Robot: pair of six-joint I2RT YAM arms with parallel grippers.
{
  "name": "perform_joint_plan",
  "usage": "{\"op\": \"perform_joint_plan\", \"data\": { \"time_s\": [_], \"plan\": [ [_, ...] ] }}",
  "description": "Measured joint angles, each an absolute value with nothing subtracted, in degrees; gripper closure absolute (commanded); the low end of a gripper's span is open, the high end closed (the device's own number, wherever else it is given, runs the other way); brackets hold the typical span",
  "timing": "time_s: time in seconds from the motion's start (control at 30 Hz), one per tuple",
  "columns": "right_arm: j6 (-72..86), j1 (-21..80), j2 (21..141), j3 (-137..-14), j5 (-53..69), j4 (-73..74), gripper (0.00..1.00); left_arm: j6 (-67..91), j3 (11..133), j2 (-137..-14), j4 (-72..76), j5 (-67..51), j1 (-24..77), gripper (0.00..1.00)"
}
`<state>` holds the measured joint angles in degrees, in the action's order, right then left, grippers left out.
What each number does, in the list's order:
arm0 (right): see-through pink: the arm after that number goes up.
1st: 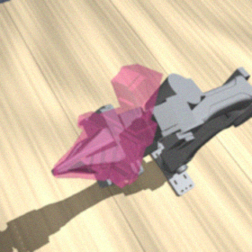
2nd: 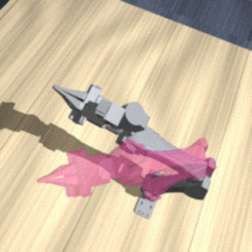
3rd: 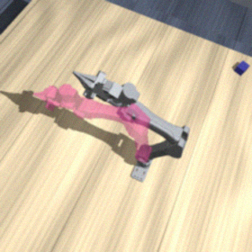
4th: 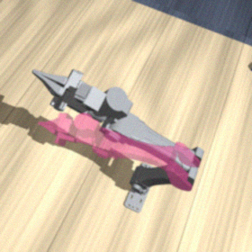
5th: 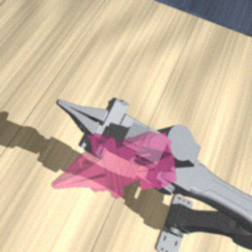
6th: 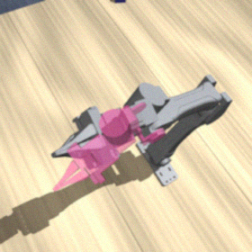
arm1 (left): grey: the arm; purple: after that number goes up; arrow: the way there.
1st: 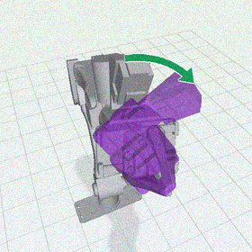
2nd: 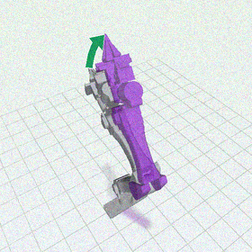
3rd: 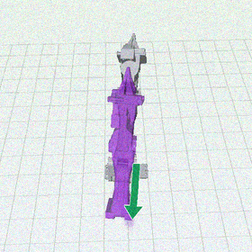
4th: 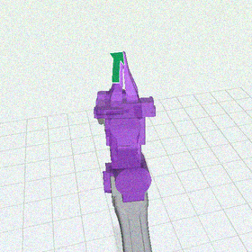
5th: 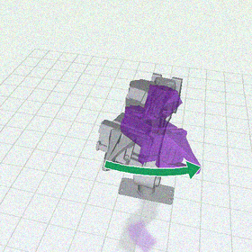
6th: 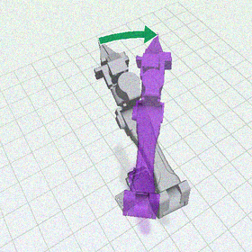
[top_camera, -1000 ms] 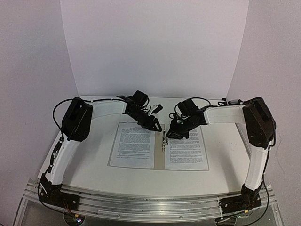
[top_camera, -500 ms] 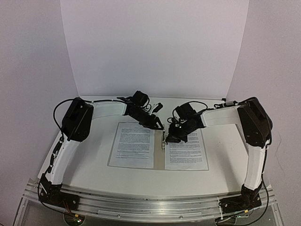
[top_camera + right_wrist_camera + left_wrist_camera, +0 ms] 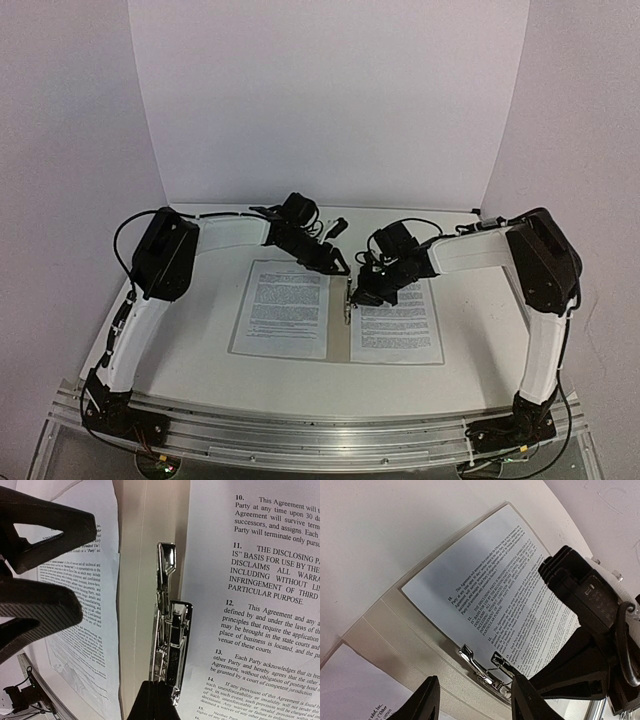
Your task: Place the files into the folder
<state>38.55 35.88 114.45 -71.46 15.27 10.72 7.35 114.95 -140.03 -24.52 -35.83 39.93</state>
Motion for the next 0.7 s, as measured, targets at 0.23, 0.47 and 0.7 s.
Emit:
{"op": "perform_joint_plan", "data": {
  "time_s": [0.23, 0.47, 0.7],
  "plan": [
    [39.07, 36.10, 114.08, -71.31, 15.27, 11.30, 1.00, 7.35, 115.17, -141.81, -22.12, -35.83, 40.80, 0.45],
    [39.13, 36.10, 114.08, -71.31, 15.27, 11.36, 1.00, 7.60, 115.22, -144.46, -19.67, -36.56, 41.73, 0.45],
    [39.11, 36.10, 114.08, -71.33, 15.27, 11.35, 1.00, 8.71, 115.00, -144.53, -16.58, -39.46, 41.95, 0.52]
  ]
}}
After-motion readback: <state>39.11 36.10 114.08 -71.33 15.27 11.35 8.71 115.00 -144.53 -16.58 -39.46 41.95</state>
